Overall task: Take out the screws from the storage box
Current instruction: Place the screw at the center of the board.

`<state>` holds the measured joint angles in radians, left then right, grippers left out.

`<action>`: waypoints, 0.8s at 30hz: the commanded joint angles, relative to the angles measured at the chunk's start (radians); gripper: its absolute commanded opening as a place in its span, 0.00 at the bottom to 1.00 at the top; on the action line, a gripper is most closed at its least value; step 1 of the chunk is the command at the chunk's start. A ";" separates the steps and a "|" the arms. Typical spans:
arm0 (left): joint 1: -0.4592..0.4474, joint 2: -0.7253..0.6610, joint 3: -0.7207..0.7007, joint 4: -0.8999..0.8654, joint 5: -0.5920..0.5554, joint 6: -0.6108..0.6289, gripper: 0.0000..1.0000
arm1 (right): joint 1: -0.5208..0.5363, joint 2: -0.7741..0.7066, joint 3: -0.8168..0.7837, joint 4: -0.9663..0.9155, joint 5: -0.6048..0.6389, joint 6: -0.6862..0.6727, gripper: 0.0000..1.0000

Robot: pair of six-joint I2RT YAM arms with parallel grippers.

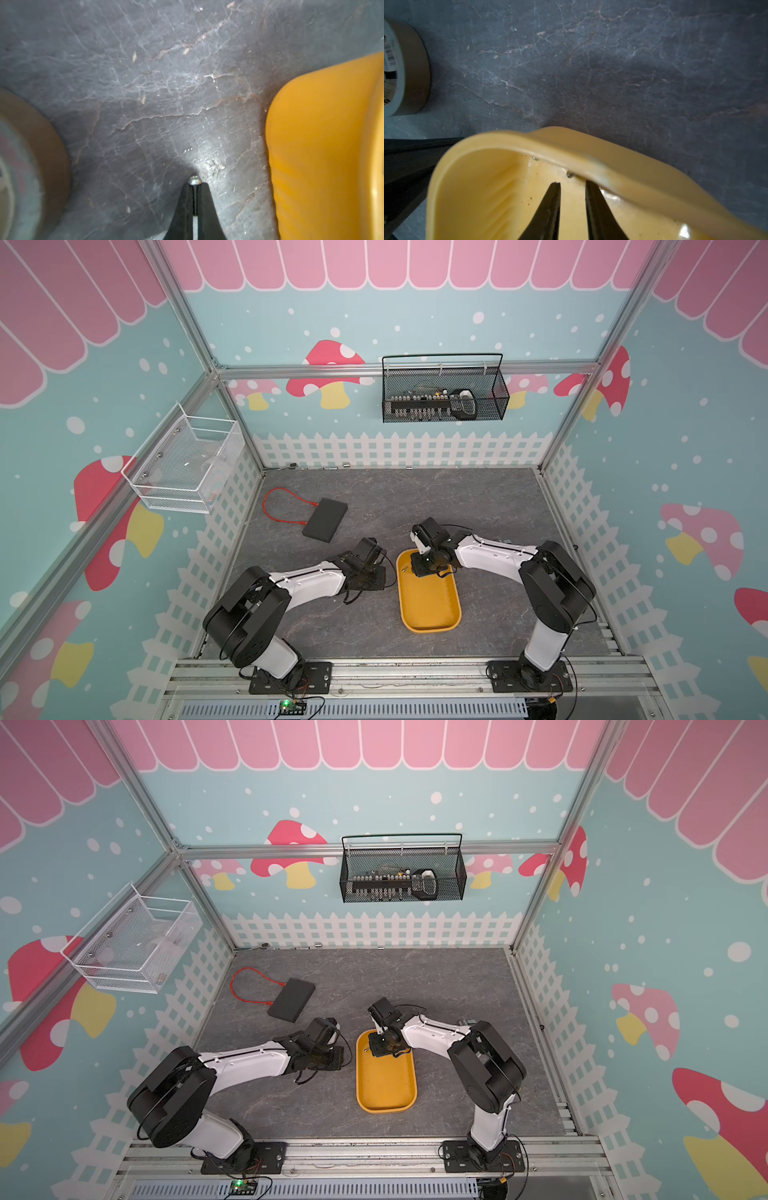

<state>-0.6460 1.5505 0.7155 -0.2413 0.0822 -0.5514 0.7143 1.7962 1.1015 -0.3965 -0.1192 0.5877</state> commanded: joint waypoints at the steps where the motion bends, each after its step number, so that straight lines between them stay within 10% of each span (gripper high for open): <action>1: -0.007 0.015 -0.014 0.026 -0.007 -0.008 0.16 | 0.019 0.037 0.032 -0.029 0.038 0.014 0.29; 24: -0.023 0.050 0.000 0.020 -0.010 0.022 0.26 | 0.031 0.139 0.086 -0.062 0.098 0.020 0.30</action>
<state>-0.6621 1.5673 0.7136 -0.1822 0.0853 -0.5488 0.7361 1.8854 1.1881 -0.4305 -0.0242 0.6006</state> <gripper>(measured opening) 0.260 0.305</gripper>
